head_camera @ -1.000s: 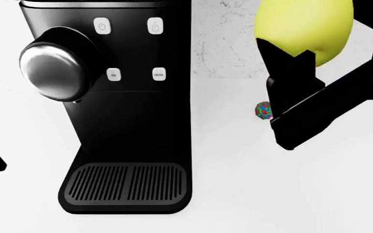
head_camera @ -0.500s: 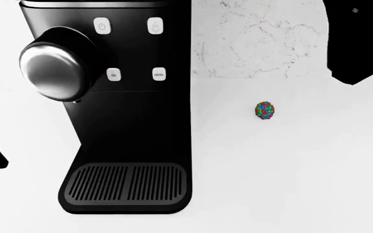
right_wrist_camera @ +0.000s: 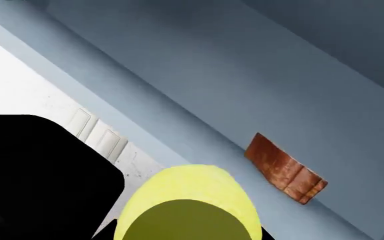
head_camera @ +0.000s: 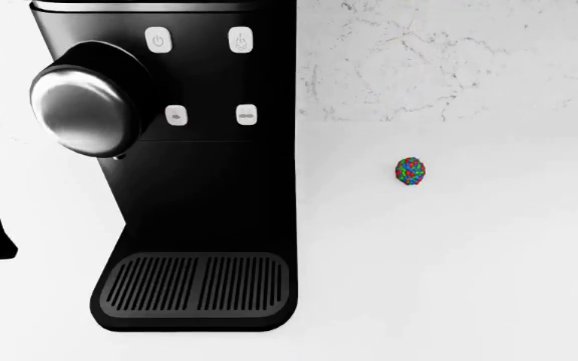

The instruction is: Pick the pear from the counter and place it in the cabinet.

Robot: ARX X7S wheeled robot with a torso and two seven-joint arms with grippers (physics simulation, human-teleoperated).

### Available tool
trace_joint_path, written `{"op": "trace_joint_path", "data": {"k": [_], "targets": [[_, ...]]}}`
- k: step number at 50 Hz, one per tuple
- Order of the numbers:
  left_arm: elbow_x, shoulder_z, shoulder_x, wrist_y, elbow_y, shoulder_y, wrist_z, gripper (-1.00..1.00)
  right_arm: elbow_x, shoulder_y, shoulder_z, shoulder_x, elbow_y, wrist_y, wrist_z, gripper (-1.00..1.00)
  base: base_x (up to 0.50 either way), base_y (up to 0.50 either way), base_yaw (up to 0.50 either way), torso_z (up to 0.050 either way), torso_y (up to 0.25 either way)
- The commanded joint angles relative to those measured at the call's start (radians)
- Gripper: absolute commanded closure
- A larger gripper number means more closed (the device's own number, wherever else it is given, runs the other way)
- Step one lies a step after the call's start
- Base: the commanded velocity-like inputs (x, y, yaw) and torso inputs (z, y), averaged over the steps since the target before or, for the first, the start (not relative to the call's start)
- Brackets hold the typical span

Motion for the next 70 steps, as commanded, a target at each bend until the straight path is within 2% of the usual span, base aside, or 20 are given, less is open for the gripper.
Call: {"op": "trace_joint_path", "data": {"k": [1, 26, 36, 39, 44, 49, 70], "targets": [[0.004, 0.021, -0.007, 0.007, -0.003, -0.013, -0.004, -1.00, -0.471, 0.027, 0.004, -0.074, 0.075, 0.028, -0.396, 1.00, 0.00, 0.00, 0.00, 0.000, 0.000], [0.021, 0.064, -0.012, 0.015, -0.009, -0.033, -0.008, -1.00, -1.437, 0.031, 0.049, -0.293, 0.274, 0.043, -1.111, 1.00, 0.00, 0.00, 0.00, 0.000, 0.000], [0.019, 0.090, -0.027, 0.023, -0.009, -0.047, -0.021, -1.00, -1.895, 0.031, 0.086, -0.400, 0.453, -0.001, -1.409, 1.00, 0.00, 0.00, 0.00, 0.000, 0.000], [0.022, 0.101, -0.030, 0.026, -0.009, -0.052, -0.022, -1.00, -1.975, 0.030, 0.105, -0.424, 0.511, -0.031, -1.454, 1.00, 0.00, 0.00, 0.00, 0.000, 0.000], [0.026, 0.110, -0.032, 0.027, -0.011, -0.057, -0.024, -1.00, -2.235, 0.031, 0.204, -0.497, 0.639, -0.127, -1.590, 1.00, 0.00, 0.00, 0.00, 0.000, 0.000], [0.043, 0.134, -0.030, 0.032, -0.016, -0.066, -0.020, -1.00, -2.607, 0.031, 0.426, -0.591, 0.760, -0.268, -1.740, 1.00, 0.00, 0.00, 0.00, 0.000, 0.000], [0.091, 0.179, -0.014, 0.034, -0.025, -0.078, 0.002, -1.00, -2.542, 0.032, 0.472, -0.593, 0.942, -0.329, -1.608, 1.00, 0.00, 0.00, 0.00, 0.000, 0.000]]}}
